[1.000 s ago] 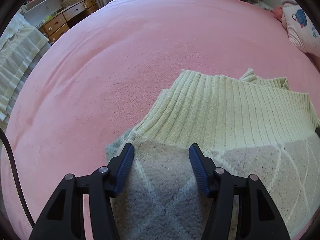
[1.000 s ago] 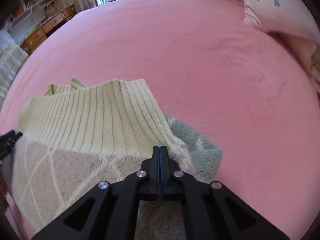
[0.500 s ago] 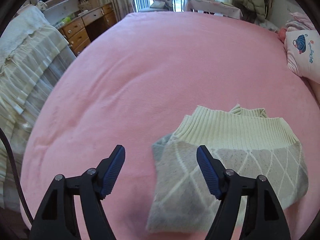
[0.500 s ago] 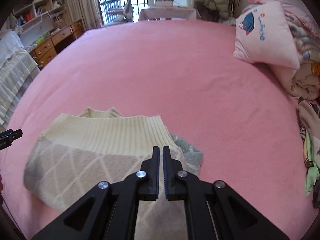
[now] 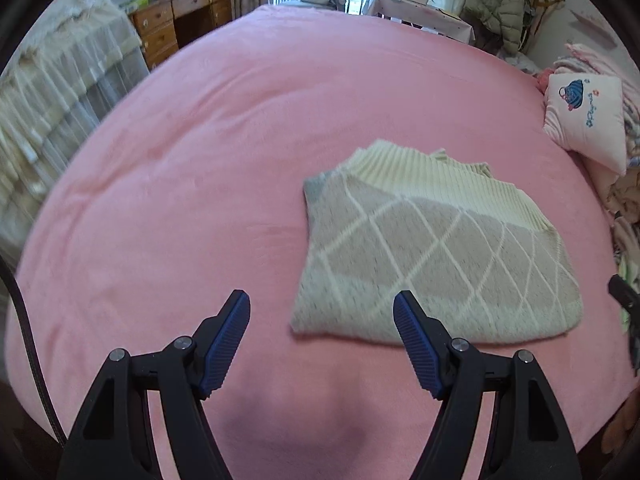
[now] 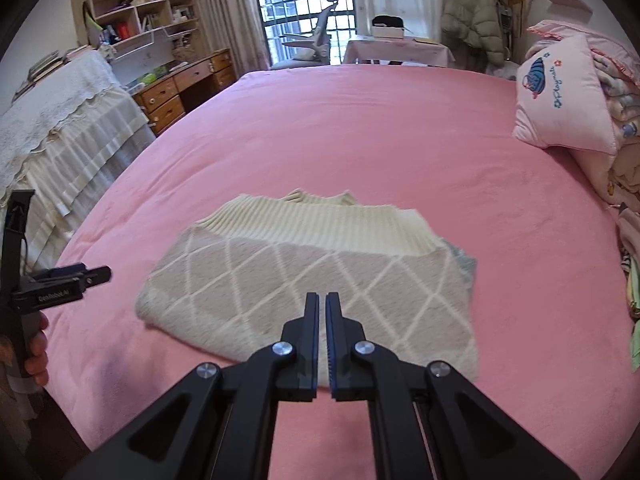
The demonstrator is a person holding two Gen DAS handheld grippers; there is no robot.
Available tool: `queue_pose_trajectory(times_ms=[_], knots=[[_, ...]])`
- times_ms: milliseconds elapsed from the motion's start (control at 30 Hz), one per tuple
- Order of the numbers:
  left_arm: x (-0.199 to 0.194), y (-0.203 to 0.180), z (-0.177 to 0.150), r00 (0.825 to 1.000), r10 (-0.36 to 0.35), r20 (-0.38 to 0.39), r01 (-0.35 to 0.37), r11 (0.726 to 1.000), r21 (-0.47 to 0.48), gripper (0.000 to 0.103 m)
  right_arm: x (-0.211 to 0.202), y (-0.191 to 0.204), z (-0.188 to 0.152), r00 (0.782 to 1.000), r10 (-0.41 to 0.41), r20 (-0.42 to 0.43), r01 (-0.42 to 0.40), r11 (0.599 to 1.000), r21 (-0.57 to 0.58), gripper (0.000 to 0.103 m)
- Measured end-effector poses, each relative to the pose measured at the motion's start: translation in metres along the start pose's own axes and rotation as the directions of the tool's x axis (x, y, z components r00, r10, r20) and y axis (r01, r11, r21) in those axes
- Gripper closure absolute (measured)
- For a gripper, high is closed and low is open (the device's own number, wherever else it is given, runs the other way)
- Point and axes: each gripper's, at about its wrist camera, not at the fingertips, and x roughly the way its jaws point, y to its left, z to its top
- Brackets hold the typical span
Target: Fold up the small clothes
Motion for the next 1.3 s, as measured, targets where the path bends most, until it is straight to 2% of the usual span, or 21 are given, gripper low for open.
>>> queue_pose_trajectory(times_ms=[100,233,367,533,633,700,900,1000,1200,1300], knots=[[0.019,0.007,-0.021,0.999,-0.04,-0.033,0.038,0.997,-0.07,0.03,0.011,0.015,-0.012,1.0,0.014,0.003,-0.014,1.0,-0.008,0.1],[0.048,0.013,-0.047,0.989,-0.116,-0.088,0.099,0.98,-0.175,0.03,0.037,0.029,-0.027,1.0,0.015,-0.024,-0.015,1.0,-0.015,0.1],[0.071,0.007,-0.059,0.983,-0.139,-0.117,0.115,0.976,-0.187,0.03,0.065,0.04,-0.041,0.998,0.021,-0.056,-0.022,1.0,-0.015,0.1],[0.097,0.011,-0.066,0.964,-0.233,-0.126,0.191,0.941,-0.28,0.03,0.1,0.043,-0.053,0.997,0.002,-0.081,-0.002,1.0,-0.003,0.1],[0.106,0.017,-0.068,0.954,-0.284,-0.096,0.239,0.913,-0.331,0.03,0.123,0.038,-0.06,0.993,-0.015,-0.113,0.018,1.0,0.024,0.1],[0.11,0.024,-0.068,0.944,-0.325,-0.059,0.281,0.885,-0.371,0.03,0.136,0.034,-0.066,0.991,-0.004,-0.132,0.01,0.999,0.045,0.1],[0.123,0.04,-0.063,0.905,-0.423,0.051,0.394,0.786,-0.476,0.03,0.142,0.041,-0.078,0.994,-0.026,-0.104,0.026,1.0,-0.001,0.101],[0.131,0.043,-0.06,0.893,-0.442,0.087,0.422,0.752,-0.506,0.03,0.142,0.044,-0.081,0.995,-0.045,-0.091,0.043,0.999,-0.029,0.101],[0.145,0.038,-0.049,0.886,-0.441,0.145,0.444,0.715,-0.54,0.03,0.141,0.043,-0.084,0.996,-0.047,-0.074,0.044,0.998,-0.036,0.101],[0.142,0.046,-0.043,0.888,-0.425,0.174,0.446,0.706,-0.551,0.031,0.142,0.042,-0.085,0.997,-0.042,-0.072,0.039,0.999,-0.033,0.101]])
